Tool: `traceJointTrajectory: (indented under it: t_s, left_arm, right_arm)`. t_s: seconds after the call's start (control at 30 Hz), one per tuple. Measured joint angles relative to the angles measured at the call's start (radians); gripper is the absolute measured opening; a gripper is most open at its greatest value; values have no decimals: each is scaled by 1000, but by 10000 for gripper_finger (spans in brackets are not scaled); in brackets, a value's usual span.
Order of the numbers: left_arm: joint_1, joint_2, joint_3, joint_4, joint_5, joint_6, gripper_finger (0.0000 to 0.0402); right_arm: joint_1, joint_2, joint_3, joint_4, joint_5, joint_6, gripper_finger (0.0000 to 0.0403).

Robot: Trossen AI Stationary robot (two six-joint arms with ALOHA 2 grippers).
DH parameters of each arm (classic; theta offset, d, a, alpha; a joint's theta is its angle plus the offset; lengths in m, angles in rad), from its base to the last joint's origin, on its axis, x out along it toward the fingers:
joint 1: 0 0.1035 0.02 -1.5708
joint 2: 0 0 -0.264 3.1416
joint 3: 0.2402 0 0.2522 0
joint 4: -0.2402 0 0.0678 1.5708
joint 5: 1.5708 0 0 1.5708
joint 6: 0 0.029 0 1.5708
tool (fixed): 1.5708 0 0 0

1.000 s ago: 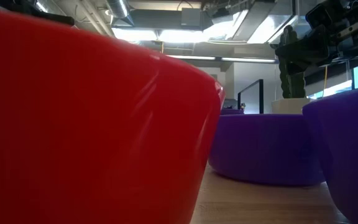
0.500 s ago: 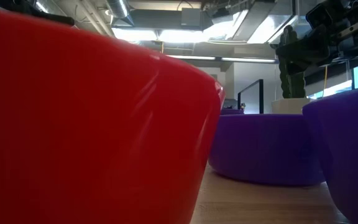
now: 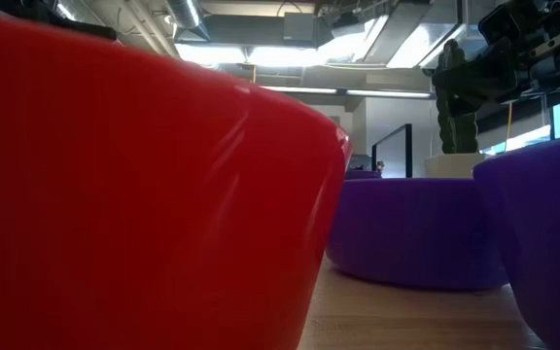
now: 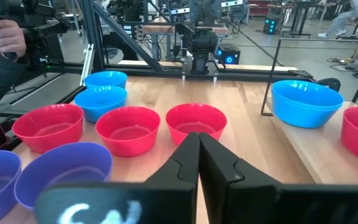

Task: Pick & Place Mini bowls
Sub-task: Stack the red bowl on top of the red bowl on the shelf

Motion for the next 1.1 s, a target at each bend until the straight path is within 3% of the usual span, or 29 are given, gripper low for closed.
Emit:
traceJointTrajectory:
  t_s: [1.1]
  left_arm:
    - [0, 0, 0, 8, 0, 9, 7]
  right_arm:
    - [1, 1, 0, -8, 26, 35, 10]
